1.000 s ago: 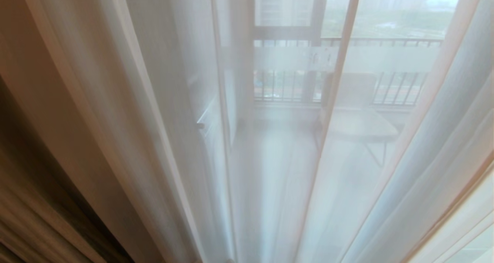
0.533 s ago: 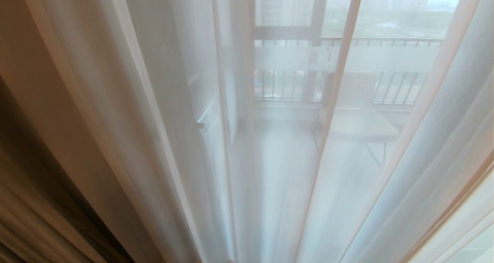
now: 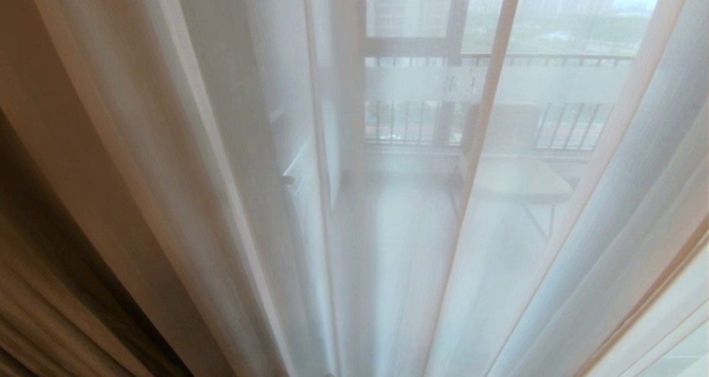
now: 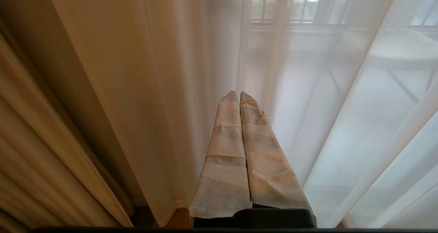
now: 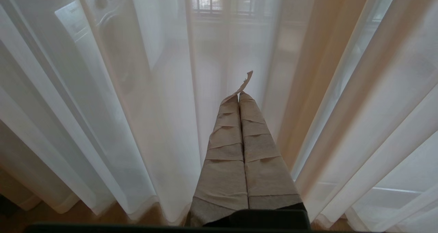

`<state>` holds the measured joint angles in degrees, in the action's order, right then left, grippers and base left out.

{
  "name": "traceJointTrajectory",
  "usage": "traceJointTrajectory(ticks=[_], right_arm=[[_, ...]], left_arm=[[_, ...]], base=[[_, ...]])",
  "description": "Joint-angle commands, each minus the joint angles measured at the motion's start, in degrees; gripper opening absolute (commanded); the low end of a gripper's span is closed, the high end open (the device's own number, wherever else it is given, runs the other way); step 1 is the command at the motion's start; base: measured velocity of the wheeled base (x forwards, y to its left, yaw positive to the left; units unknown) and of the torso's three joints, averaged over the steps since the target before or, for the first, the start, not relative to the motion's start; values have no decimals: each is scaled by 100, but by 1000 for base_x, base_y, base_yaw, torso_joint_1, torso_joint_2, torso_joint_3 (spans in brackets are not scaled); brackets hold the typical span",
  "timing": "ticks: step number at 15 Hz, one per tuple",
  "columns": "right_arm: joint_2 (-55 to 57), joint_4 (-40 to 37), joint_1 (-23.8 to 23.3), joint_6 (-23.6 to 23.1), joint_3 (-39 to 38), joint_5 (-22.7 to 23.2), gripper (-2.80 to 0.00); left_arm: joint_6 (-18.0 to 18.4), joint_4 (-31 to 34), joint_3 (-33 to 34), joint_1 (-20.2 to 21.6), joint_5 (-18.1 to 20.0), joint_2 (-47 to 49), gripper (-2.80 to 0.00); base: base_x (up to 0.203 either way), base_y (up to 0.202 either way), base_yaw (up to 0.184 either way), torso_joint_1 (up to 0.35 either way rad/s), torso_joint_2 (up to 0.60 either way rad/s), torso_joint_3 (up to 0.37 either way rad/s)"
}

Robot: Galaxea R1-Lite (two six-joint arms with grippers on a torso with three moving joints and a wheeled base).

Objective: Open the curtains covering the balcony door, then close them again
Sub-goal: Close the outer curtains on both sides

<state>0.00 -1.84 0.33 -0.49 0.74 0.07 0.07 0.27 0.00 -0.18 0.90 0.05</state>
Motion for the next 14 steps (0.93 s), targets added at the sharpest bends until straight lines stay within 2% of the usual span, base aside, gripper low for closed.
traceJointTrajectory(ticks=[1, 3, 6, 9, 10, 14], right_arm=[[0, 0, 2, -4, 5, 1, -280], [0, 0, 2, -4, 3, 0, -280], [0, 0, 2, -4, 5, -7, -280], [0, 0, 2, -4, 5, 1, -280], [0, 0, 2, -4, -2, 1, -280], [0, 0, 2, -4, 4, 1, -280]], left_arm=[[28, 0, 0, 1, -16, -5, -280], [25, -51, -94, 1, -139, -5, -280], [26, 28, -623, 1, -246, 65, -280], [114, 26, -1439, 1, -823, 647, -280], [168, 23, -1788, 1, -1139, 963, -280], [274, 14, -3379, -3, -2971, 2352, -280]], base=[[0, 0, 0, 0, 0, 0], [0, 0, 0, 0, 0, 0], [0, 0, 0, 0, 0, 0], [0, 0, 0, 0, 0, 0], [0, 0, 0, 0, 0, 0], [0, 0, 0, 0, 0, 0]])
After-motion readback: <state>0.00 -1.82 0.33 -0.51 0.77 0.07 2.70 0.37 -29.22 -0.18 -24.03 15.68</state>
